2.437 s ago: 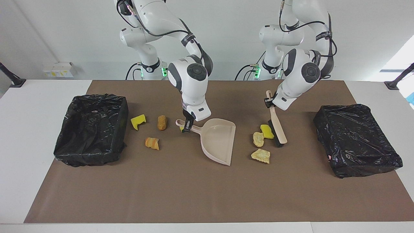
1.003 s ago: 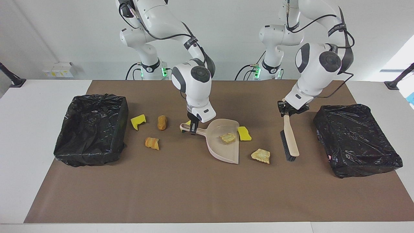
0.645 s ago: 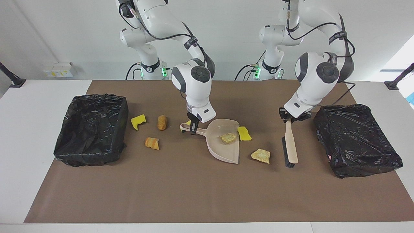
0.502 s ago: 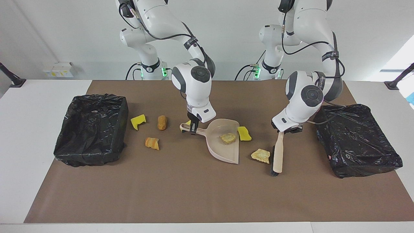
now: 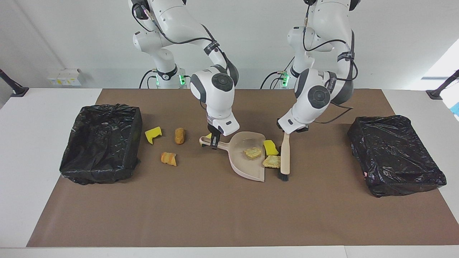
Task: Sweep and dump trash in bin
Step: 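Sweep the trash pieces into the dustpan with the left gripper's brush, then carry the loaded dustpan with the right gripper toward the nearer bin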
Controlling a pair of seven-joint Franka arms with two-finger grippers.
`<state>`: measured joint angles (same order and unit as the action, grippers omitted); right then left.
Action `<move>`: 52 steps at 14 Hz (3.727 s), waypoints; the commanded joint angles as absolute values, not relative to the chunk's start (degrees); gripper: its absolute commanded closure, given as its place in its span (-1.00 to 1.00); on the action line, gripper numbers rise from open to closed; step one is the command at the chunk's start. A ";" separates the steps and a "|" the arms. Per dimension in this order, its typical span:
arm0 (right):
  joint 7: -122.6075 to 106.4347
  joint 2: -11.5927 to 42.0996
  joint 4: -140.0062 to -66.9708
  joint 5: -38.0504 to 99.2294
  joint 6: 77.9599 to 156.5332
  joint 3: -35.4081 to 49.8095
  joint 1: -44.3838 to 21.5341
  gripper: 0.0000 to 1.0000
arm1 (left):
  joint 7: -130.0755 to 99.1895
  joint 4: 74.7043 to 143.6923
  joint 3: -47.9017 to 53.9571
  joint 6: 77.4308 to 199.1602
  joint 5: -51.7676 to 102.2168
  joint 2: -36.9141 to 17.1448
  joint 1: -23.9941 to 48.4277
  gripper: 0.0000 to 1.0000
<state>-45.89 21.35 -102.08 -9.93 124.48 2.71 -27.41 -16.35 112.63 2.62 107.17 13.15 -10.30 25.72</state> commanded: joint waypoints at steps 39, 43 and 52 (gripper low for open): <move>-77.95 7.82 -93.96 -12.46 96.51 1.85 4.30 1.00 | -41.39 122.59 1.41 110.90 9.05 1.32 44.73 1.00; -81.91 7.12 -94.57 -18.34 94.83 1.85 6.85 1.00 | -44.47 127.61 1.41 117.33 9.05 1.84 48.07 1.00; -87.17 2.73 -98.00 -27.78 98.70 2.02 15.19 1.00 | -44.56 129.64 1.49 119.88 9.05 2.20 48.43 1.00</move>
<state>-83.25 6.03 -95.96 -27.44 96.99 1.21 11.69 -43.34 127.35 2.51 118.27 9.99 0.03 47.00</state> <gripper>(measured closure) 0.687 0.740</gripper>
